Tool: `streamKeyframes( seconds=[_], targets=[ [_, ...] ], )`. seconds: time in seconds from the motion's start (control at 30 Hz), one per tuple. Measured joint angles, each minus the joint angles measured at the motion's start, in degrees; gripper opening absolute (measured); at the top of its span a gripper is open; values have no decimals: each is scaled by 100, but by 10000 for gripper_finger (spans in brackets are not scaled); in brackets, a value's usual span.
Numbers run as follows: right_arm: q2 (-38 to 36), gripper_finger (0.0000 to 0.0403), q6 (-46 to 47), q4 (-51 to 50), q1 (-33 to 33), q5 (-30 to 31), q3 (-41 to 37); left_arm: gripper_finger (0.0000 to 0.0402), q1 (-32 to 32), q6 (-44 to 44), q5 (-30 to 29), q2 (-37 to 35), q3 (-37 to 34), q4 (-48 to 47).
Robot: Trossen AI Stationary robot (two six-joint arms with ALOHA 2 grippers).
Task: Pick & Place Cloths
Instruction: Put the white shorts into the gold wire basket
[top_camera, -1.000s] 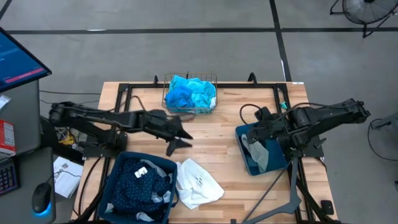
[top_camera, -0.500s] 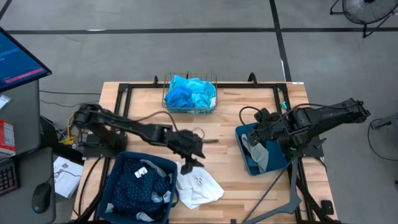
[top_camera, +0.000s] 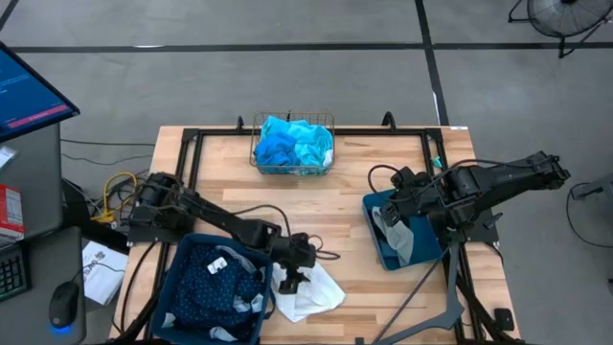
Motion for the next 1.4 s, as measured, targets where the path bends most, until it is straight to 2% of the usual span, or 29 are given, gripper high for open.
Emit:
streamKeyframes(
  seconds=[0.43, 0.53, 0.63, 0.8, 0.93, 1.07, 1.13, 1.27, 1.4],
  targets=[
    [1, 5, -4, 0, 0, -2, 0, 184, -165, 126, -24, 739, 17, 12],
    [2, 5, -4, 0, 0, -7, 0, 172, -131, 130, -101, 835, 32, -102],
    [0, 5, -4, 0, 0, -9, -2, 136, -78, 126, -238, 858, 42, -294],
    [0, 4, -5, 0, 0, -9, -2, 26, 77, -84, -330, 864, 29, -499],
    [0, 6, -5, 0, 0, -11, -2, 4, 270, -616, -441, 862, 17, -545],
    [0, 4, -7, 1, 0, -11, -2, 1, 494, -715, -877, 567, -28, -567],
    [0, 5, -7, 0, 0, -10, -2, 0, 585, -653, -1348, 282, -63, -748],
    [0, 5, -7, 2, 0, -2, -2, 0, 851, -632, -2238, -420, -22, -534],
    [0, 5, -7, 2, 0, 0, -4, 3, 1120, -589, -2220, -1089, -37, -553]
  ],
)
